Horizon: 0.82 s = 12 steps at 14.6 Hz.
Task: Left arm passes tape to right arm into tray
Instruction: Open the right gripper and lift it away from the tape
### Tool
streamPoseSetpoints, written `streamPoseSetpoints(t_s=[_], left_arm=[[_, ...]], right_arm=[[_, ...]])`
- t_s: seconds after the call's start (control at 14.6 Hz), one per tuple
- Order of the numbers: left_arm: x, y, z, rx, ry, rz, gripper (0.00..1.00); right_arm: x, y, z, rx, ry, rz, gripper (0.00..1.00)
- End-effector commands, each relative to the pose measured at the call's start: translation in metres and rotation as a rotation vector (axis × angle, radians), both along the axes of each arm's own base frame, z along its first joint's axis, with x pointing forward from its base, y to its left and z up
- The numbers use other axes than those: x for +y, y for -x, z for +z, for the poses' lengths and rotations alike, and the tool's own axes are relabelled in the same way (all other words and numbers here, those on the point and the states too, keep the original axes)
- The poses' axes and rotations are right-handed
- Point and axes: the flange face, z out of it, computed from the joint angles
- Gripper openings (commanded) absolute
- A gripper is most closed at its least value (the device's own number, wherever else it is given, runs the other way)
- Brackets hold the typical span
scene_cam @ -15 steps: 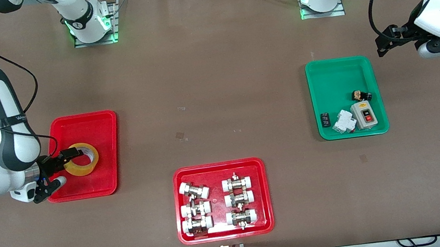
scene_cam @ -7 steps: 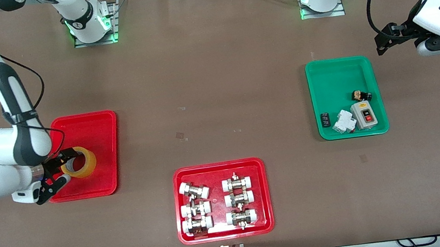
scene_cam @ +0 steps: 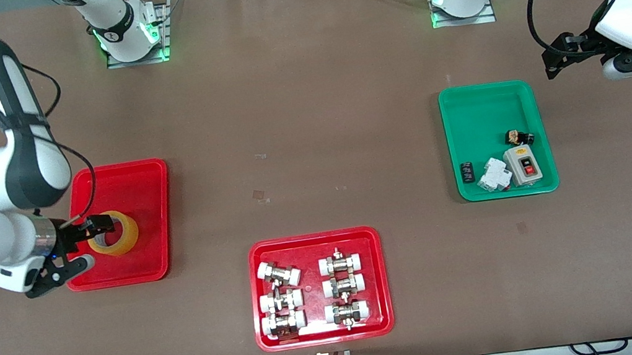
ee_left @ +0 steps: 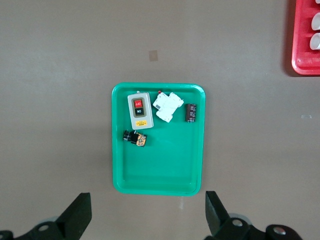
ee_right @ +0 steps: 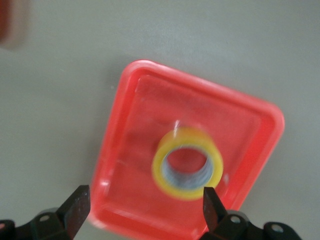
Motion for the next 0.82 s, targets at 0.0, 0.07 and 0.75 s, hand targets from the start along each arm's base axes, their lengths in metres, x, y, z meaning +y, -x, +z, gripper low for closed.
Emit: streamPoseSetpoints(t_s=[0.0,0.07,0.75], left_arm=[[0.001,0.003,0.008,-0.015,-0.023,-0.011,1.0],[0.0,0.003,0.009,-0.016,-0.023,-0.012,1.0],[0.0,0.002,0.011,-0.021,-0.021,-0.012,1.0]], right_arm=[[0.0,0.029,0.067,0.009,0.046,-0.192,1.0],[-0.003,0.033,0.083,-0.011,0.05,-0.2,1.0],[-0.06,0.034,0.199,-0.177,0.029,-0.298,1.0]])
